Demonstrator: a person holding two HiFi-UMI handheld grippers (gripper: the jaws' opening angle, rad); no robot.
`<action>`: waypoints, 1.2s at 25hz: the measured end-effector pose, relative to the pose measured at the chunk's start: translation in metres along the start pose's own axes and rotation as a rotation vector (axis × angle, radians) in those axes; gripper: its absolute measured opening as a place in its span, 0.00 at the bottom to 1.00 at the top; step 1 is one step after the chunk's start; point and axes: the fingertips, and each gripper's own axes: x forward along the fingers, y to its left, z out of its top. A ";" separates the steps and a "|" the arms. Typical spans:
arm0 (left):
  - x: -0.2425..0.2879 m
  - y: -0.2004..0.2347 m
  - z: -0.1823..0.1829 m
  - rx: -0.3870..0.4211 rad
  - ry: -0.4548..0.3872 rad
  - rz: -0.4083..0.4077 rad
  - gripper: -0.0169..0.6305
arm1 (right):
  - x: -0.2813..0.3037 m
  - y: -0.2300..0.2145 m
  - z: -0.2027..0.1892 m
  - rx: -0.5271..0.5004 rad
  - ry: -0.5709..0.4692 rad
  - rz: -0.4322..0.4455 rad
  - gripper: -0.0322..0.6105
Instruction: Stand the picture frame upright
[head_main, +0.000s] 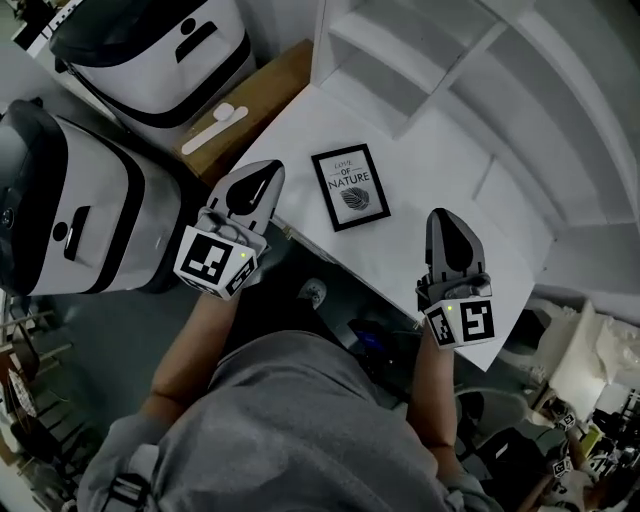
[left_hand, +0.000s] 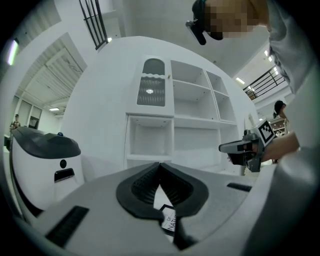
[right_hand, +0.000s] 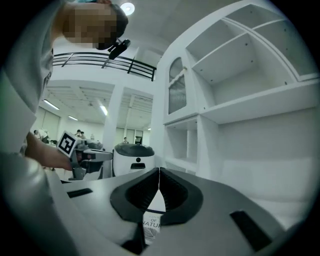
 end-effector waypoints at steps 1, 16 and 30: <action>0.001 0.001 -0.001 -0.003 0.006 0.004 0.04 | 0.004 0.003 -0.005 -0.003 0.012 0.021 0.09; 0.053 0.050 -0.003 0.026 0.010 -0.062 0.04 | 0.050 -0.012 -0.029 0.116 0.054 -0.095 0.09; 0.105 0.082 -0.018 -0.032 0.054 -0.269 0.04 | 0.089 -0.014 -0.038 0.158 0.097 -0.258 0.09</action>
